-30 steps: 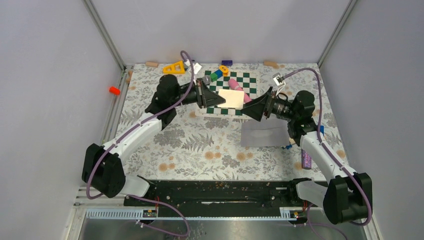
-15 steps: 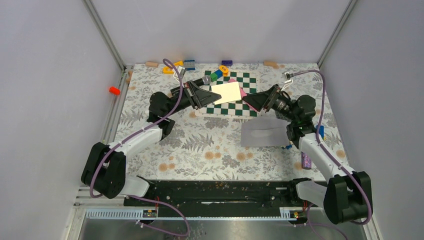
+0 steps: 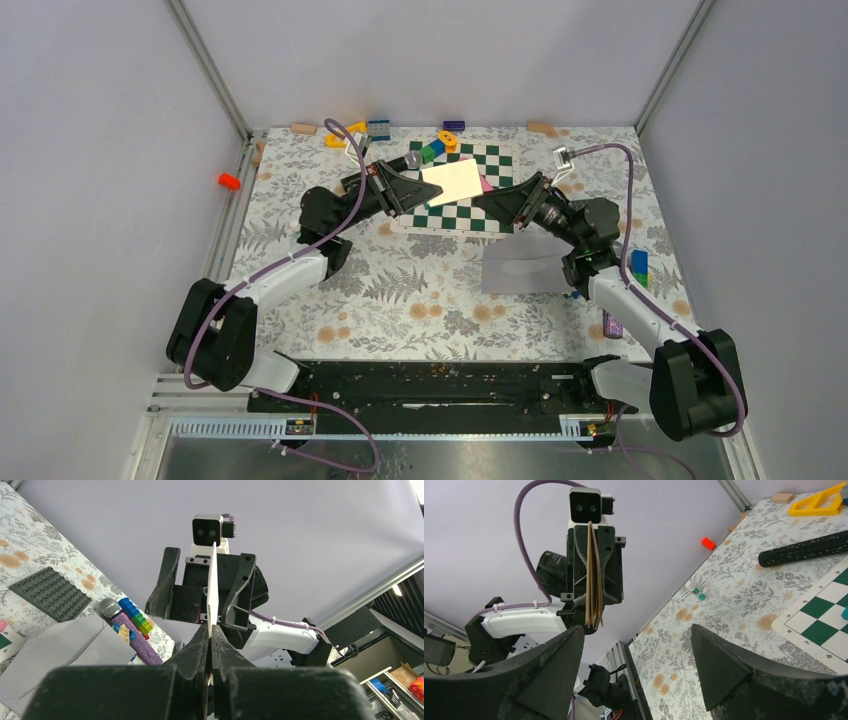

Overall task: Place the letter into the envelope and seal it
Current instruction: Fold the letter.

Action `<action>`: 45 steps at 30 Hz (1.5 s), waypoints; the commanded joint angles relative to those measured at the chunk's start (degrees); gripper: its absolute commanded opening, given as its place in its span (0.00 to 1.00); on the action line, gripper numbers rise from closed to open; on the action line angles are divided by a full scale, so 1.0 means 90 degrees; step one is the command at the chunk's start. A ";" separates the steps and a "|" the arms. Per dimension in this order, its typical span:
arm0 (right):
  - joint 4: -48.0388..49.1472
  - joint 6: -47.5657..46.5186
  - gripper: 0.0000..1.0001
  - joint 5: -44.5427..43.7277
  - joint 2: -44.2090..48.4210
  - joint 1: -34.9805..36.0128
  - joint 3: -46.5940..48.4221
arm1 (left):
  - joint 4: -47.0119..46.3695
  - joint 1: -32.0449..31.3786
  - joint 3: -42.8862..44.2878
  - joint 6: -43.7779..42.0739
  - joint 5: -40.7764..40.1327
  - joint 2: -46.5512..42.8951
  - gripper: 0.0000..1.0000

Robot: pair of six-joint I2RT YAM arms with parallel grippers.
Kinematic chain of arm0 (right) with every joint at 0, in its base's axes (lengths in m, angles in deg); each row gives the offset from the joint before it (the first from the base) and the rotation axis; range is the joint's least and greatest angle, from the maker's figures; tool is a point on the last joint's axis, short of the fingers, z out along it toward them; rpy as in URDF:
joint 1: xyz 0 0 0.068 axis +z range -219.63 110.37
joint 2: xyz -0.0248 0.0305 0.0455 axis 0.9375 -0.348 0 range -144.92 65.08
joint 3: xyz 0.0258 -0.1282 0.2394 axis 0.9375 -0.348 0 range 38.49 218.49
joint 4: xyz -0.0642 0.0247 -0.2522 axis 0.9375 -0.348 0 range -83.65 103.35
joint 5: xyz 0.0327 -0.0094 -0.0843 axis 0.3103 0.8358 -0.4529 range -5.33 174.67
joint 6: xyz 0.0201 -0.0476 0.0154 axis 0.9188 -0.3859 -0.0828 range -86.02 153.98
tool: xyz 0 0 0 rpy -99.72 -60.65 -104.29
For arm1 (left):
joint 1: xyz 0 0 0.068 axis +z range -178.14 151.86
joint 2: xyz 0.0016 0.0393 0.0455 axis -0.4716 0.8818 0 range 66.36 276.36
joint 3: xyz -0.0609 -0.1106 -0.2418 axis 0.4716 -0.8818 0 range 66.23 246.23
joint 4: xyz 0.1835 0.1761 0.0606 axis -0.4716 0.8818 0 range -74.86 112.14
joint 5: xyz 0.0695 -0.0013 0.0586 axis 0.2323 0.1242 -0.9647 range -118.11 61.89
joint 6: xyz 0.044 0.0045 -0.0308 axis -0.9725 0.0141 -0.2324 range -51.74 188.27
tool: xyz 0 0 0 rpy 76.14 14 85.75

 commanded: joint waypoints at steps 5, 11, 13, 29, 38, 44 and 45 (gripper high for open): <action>0.0698 0.0134 0.82 -0.0179 -0.0081 0.0369 0.0184 | -0.0622 0.0025 -0.0011 0.0042 -0.0132 0.0064 0.00; 0.0711 0.0175 0.79 -0.0132 -0.0333 0.0372 0.0344 | -0.0584 0.0025 -0.0025 -0.0021 -0.0126 0.0129 0.00; 0.0717 0.0147 0.80 -0.0145 -0.0365 0.0372 0.0342 | -0.0607 0.0016 -0.0039 -0.0025 -0.0122 0.0139 0.00; 0.1025 0.0588 0.56 -0.0258 -0.0614 0.0396 0.0600 | -0.0857 -0.0072 -0.0152 0.0025 -0.0211 0.0261 0.04; 0.1121 0.0516 0.18 -0.0197 -0.0640 0.0489 0.0648 | -0.0913 -0.0139 -0.0177 -0.0013 -0.0182 0.0307 0.12; 0.0265 -0.0101 0.00 0.0327 -0.0312 0.0479 0.0901 | -0.0751 -0.0110 -0.0172 -0.0033 -0.0047 0.0207 0.55; -0.0229 -0.0368 0.00 0.0480 -0.0189 0.0472 0.0990 | -0.0724 -0.0078 -0.0179 -0.0078 -0.0017 0.0136 0.62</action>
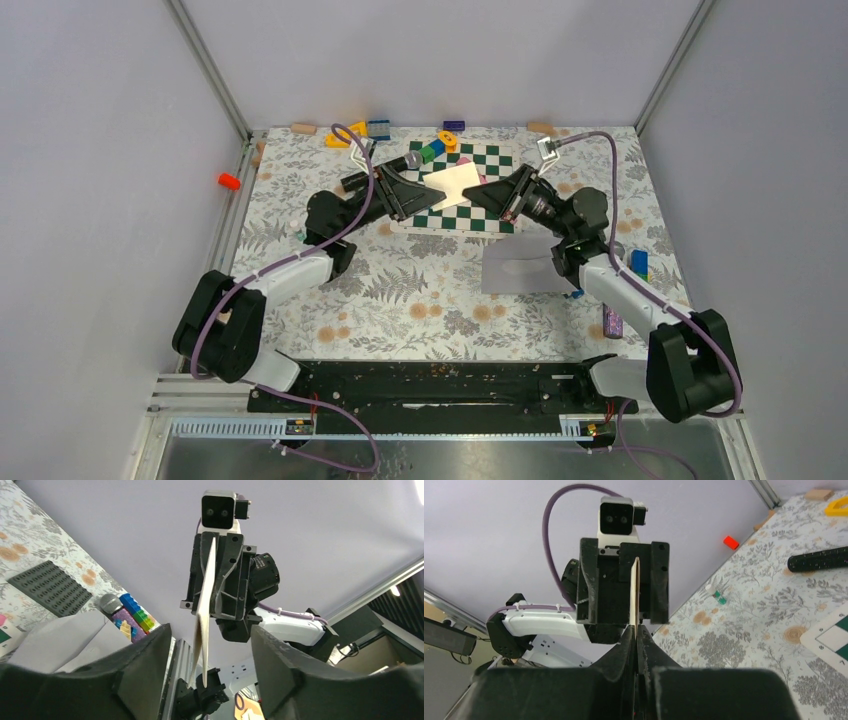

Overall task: Place the letter into the envelope and seal it
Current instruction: Fold the letter.

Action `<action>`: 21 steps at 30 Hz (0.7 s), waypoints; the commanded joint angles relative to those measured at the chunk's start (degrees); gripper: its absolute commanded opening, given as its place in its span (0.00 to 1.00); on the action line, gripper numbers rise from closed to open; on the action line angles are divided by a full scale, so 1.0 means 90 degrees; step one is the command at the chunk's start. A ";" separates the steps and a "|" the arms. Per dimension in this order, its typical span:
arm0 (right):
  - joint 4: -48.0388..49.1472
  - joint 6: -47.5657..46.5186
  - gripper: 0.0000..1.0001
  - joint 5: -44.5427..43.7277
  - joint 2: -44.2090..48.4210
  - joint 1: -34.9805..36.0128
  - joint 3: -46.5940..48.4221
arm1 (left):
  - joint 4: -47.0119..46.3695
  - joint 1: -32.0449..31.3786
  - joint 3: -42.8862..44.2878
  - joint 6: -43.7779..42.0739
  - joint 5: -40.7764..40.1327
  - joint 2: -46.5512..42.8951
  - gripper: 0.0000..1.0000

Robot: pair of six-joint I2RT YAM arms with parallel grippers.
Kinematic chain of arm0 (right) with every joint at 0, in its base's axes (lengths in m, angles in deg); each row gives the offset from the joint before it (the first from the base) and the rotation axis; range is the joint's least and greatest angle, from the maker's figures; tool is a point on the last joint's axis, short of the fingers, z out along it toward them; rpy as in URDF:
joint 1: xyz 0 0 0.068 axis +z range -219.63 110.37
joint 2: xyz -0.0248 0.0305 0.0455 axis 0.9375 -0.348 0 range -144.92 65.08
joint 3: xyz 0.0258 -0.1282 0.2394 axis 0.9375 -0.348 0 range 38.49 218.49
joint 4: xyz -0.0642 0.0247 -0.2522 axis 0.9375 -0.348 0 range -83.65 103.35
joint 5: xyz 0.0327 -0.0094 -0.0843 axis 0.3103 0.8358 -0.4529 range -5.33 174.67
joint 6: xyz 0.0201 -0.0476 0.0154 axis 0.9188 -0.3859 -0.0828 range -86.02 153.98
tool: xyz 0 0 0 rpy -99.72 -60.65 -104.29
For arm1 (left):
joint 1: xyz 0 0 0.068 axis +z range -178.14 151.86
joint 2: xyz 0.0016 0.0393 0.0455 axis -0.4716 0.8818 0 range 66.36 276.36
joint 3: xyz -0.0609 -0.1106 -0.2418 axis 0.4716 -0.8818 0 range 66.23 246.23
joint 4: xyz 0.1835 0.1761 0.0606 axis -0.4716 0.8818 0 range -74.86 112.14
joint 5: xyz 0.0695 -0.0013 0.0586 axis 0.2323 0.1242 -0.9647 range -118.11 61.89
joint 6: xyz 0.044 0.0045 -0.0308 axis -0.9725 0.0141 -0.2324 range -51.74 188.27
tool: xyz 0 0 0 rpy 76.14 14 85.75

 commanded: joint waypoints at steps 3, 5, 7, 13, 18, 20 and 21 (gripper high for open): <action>-0.2416 -0.1869 0.00 0.1032 0.0717 0.0018 0.0826 | -0.0188 0.0230 -0.0040 -0.0339 0.0082 -0.0355 0.85; -0.3584 -0.2693 0.00 0.1403 0.0850 -0.0004 0.1092 | 0.0002 0.0364 -0.0011 -0.0629 0.0106 -0.0448 0.90; -0.4704 -0.3517 0.00 0.1708 0.0968 -0.0025 0.1363 | 0.0324 0.0436 0.0110 -0.1057 0.0266 -0.0513 0.90; -0.7260 -0.5432 0.00 0.2625 0.0942 -0.0092 0.2021 | 0.2122 0.0368 0.0743 -0.3082 0.1215 -0.0699 0.89; -0.8573 -0.6591 0.00 0.2674 0.0935 -0.0094 0.2321 | 0.3108 0.0120 0.1043 -0.3944 0.1976 -0.0798 0.88; -0.8819 -0.6914 0.00 0.2593 0.0979 -0.0094 0.2358 | 0.3570 -0.0073 0.1139 -0.4324 0.2100 -0.0841 0.87; -0.8880 -0.6987 0.00 0.2569 0.0994 -0.0094 0.2364 | 0.3847 -0.0185 0.1215 -0.4559 0.2154 -0.0866 0.87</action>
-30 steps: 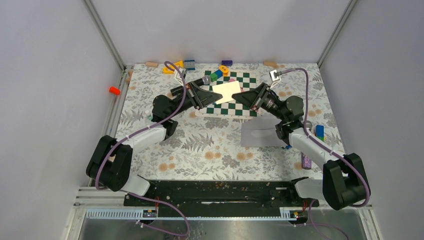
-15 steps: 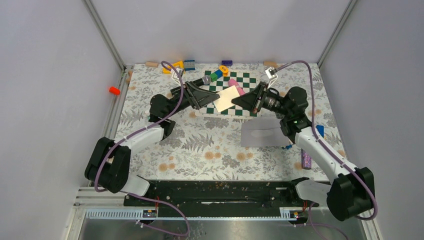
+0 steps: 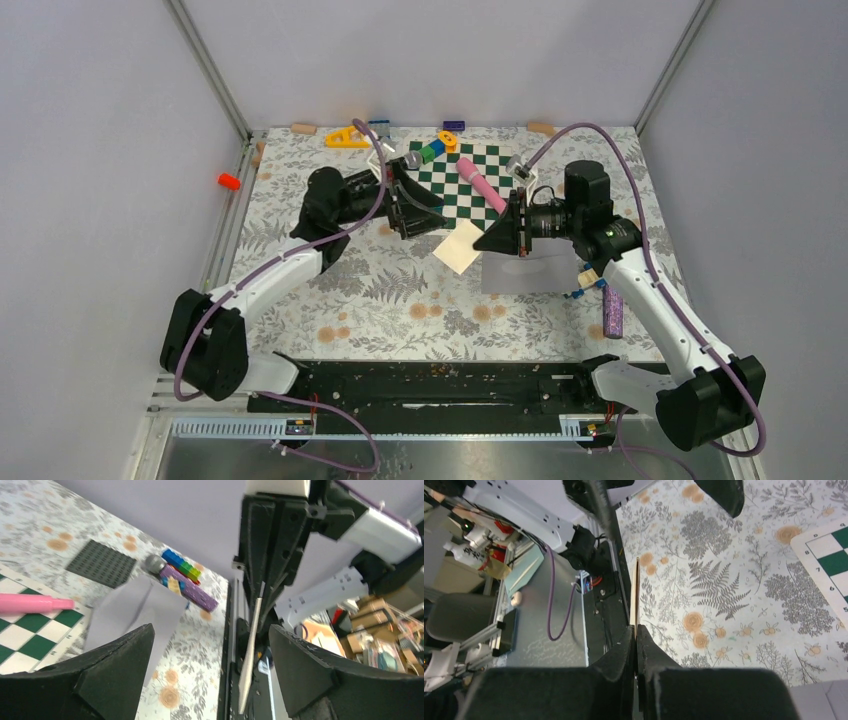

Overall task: Place the letter into the envelope and seal it
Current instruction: Fold the letter.

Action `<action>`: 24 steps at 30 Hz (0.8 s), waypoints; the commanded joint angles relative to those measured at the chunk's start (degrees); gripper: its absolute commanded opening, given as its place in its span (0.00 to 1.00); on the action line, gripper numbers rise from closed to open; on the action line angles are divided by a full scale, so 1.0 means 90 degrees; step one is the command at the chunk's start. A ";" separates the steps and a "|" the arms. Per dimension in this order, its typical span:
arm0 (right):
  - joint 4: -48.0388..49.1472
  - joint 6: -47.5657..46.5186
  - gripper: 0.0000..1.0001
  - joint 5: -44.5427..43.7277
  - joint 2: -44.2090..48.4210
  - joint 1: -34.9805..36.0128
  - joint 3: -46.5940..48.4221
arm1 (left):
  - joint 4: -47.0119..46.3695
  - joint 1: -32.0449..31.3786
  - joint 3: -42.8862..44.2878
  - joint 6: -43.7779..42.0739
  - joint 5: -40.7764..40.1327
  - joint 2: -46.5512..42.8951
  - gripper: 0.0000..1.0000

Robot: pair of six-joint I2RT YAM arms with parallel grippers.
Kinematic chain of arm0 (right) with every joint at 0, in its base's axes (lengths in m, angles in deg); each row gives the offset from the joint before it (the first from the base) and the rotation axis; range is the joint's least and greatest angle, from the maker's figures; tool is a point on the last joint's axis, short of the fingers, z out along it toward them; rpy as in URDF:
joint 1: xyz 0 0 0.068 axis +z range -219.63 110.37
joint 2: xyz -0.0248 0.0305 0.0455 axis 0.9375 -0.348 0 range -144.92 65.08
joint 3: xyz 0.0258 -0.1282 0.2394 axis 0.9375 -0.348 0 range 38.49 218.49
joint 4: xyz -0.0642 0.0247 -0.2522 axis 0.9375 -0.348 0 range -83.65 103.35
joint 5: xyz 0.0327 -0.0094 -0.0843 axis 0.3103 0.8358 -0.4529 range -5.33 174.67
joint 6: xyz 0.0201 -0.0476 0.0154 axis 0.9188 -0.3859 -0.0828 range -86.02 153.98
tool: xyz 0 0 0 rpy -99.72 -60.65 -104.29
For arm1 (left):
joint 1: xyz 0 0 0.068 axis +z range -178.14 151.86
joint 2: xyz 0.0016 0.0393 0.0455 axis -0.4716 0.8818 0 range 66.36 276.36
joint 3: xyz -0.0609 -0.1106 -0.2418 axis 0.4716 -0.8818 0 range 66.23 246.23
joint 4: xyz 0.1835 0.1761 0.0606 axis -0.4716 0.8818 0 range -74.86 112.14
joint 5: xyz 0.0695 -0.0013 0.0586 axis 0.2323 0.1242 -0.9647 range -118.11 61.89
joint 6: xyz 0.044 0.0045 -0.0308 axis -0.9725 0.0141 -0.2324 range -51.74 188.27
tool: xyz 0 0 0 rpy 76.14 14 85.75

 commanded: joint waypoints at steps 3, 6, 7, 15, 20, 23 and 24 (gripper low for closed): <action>-0.1167 -0.1216 0.00 0.0177 0.0090 -0.0029 0.0319 | 0.1692 -0.0591 0.0541 -0.1754 0.0818 -0.0323 0.86; -0.1222 -0.1336 0.00 0.0174 0.0087 -0.0029 0.0258 | 0.1931 -0.0710 0.0621 -0.1923 0.0831 -0.0288 0.81; -0.1245 -0.1378 0.00 0.0172 0.0103 -0.0029 0.0246 | 0.2034 -0.0730 0.0659 -0.1979 0.0829 -0.0269 0.79; -0.1627 -0.1822 0.00 0.0112 0.0150 -0.0029 0.0341 | 0.2663 -0.0910 0.0942 -0.2434 0.0832 -0.0060 0.62; -0.1667 -0.1868 0.00 0.0189 0.0162 -0.0026 0.0350 | 0.3134 -0.1048 0.1127 -0.2756 0.0747 0.0046 0.57; -0.1673 -0.1858 0.00 0.0183 0.0174 -0.0028 0.0378 | 0.3282 -0.1085 0.1162 -0.2868 0.0707 0.0070 0.56; -0.1666 -0.1858 0.00 0.0173 0.0177 -0.0029 0.0384 | 0.3314 -0.1091 0.1171 -0.2896 0.0706 0.0081 0.51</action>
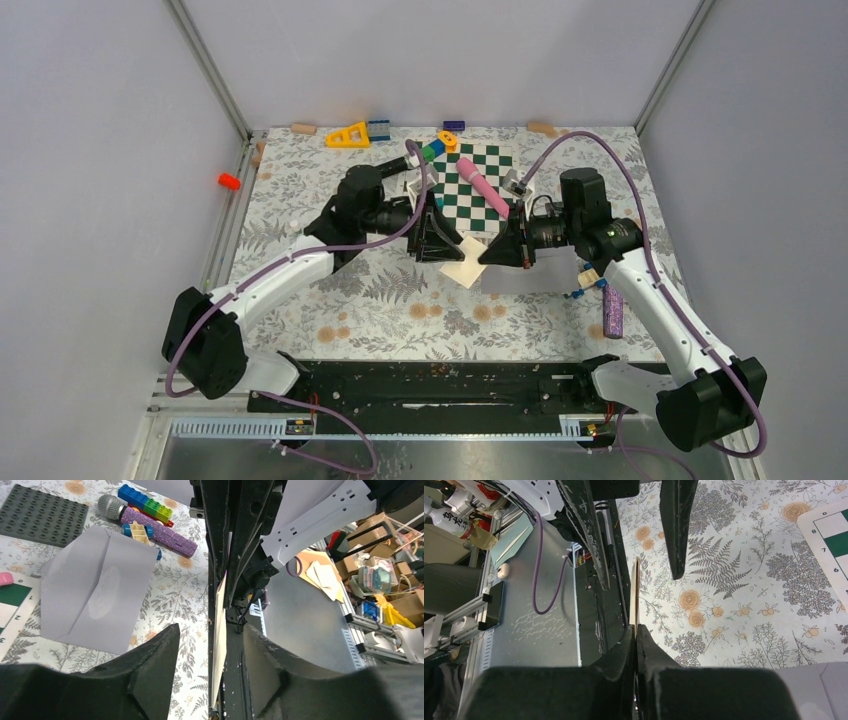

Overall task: Place the letter into the envelope and seal it
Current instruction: Fold the letter.

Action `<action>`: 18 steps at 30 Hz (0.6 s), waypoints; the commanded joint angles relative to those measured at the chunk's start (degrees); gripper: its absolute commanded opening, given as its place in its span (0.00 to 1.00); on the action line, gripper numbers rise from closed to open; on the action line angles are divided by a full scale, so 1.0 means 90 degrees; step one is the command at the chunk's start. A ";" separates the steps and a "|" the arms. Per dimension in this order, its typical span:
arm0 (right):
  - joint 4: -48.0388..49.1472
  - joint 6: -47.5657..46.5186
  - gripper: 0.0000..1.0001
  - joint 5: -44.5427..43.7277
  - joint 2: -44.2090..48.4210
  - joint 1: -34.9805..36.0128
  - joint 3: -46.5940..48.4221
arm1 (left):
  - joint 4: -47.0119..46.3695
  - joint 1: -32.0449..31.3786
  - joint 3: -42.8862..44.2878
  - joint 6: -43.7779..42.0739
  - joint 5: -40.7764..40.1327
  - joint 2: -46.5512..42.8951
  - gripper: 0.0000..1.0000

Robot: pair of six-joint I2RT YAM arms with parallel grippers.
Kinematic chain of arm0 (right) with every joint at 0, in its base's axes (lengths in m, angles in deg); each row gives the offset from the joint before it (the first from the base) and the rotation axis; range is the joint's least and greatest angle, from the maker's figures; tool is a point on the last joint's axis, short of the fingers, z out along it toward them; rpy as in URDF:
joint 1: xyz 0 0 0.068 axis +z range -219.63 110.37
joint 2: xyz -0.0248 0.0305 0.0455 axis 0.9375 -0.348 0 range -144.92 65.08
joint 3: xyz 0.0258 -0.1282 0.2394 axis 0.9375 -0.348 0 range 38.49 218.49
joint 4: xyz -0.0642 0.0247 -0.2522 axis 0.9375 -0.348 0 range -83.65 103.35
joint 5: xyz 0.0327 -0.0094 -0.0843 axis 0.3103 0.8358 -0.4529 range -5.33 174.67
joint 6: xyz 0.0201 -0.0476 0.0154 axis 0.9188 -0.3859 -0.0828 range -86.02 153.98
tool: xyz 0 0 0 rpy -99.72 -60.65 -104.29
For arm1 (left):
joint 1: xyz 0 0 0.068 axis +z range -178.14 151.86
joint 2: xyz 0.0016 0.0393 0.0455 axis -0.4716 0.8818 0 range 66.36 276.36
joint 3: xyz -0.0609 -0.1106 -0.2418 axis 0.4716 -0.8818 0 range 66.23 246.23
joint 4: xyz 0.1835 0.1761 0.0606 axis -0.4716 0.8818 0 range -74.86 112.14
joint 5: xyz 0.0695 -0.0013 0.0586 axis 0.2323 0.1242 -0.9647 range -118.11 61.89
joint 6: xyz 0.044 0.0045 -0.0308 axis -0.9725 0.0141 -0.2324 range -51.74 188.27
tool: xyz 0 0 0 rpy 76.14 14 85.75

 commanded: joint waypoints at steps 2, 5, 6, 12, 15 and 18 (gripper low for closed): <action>-0.0048 -0.0152 0.00 0.0124 0.0192 -0.0023 0.0312 | 0.0193 -0.0067 0.0363 -0.0406 0.0057 0.0062 0.36; -0.0046 -0.0139 0.00 0.0124 0.0198 -0.0029 0.0331 | 0.0346 -0.0138 0.0450 -0.0476 0.0013 0.0100 0.05; -0.0039 -0.0134 0.00 0.0122 0.0195 -0.0029 0.0339 | 0.0381 -0.0162 0.0490 -0.0499 0.0000 0.0111 0.00; 0.0396 0.0184 0.70 -0.0127 0.0371 -0.0036 0.0212 | -0.0721 -0.0032 0.0258 0.0686 -0.0382 0.0085 0.00; 0.1147 0.0672 0.78 -0.0194 0.0604 -0.0088 -0.0147 | -0.2995 0.0284 -0.0303 0.2363 -0.0381 0.0117 0.00; 0.2327 0.1607 0.81 -0.0243 0.0821 -0.0195 -0.0635 | -0.4599 0.0500 -0.0740 0.3692 -0.0528 0.0162 0.00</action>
